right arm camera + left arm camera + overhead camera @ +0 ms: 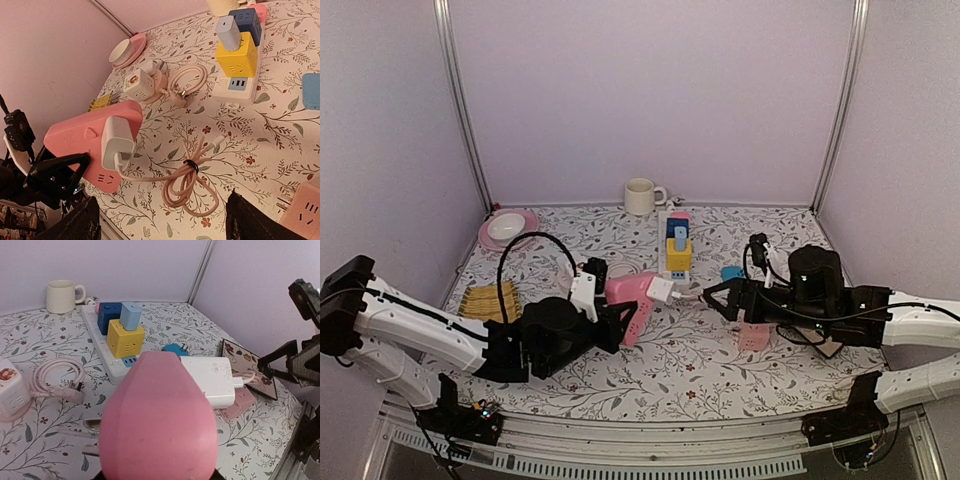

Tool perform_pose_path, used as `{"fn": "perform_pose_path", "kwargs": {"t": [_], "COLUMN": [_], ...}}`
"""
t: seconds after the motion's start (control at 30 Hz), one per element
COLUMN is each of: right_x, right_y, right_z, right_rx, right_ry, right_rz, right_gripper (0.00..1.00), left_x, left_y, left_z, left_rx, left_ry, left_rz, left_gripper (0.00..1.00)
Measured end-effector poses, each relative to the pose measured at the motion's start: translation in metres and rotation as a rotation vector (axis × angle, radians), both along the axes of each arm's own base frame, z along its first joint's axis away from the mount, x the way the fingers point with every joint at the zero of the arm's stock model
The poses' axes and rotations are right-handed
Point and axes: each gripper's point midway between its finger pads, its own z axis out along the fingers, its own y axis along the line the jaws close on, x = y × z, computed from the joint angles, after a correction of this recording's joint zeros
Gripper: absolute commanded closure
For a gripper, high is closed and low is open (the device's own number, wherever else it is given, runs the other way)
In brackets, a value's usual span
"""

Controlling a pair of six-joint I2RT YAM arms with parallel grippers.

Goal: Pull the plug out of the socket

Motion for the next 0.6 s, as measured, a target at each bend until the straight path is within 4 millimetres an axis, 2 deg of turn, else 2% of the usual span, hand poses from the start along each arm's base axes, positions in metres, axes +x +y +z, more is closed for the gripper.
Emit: {"fn": "perform_pose_path", "kwargs": {"t": [0.2,0.3,0.4,0.53,0.6], "right_x": [0.004,0.004,0.003,-0.001,-0.004], "right_y": [-0.01,-0.008,0.003,0.022,0.026], "right_z": [0.018,0.02,0.01,-0.014,-0.018], "right_rx": [0.046,0.056,0.046,0.027,0.047], "right_ry": [-0.032,-0.036,-0.01,0.06,0.077], "right_rz": [-0.054,-0.053,-0.015,0.051,0.068], "right_gripper": [0.14,0.15,0.18,0.22,0.24], "left_x": [-0.014,-0.021,-0.026,-0.028,-0.029], "left_y": [-0.022,-0.034,-0.042,-0.049,-0.052], "left_z": [-0.005,-0.003,-0.001,-0.001,-0.002], "left_rx": [0.072,0.093,0.101,0.112,0.119], "left_ry": [-0.049,-0.076,-0.093,-0.107,-0.112], "left_rz": [-0.081,-0.12,-0.142,-0.154,-0.158], "left_gripper": [1.0,1.0,1.0,1.0,1.0]}}
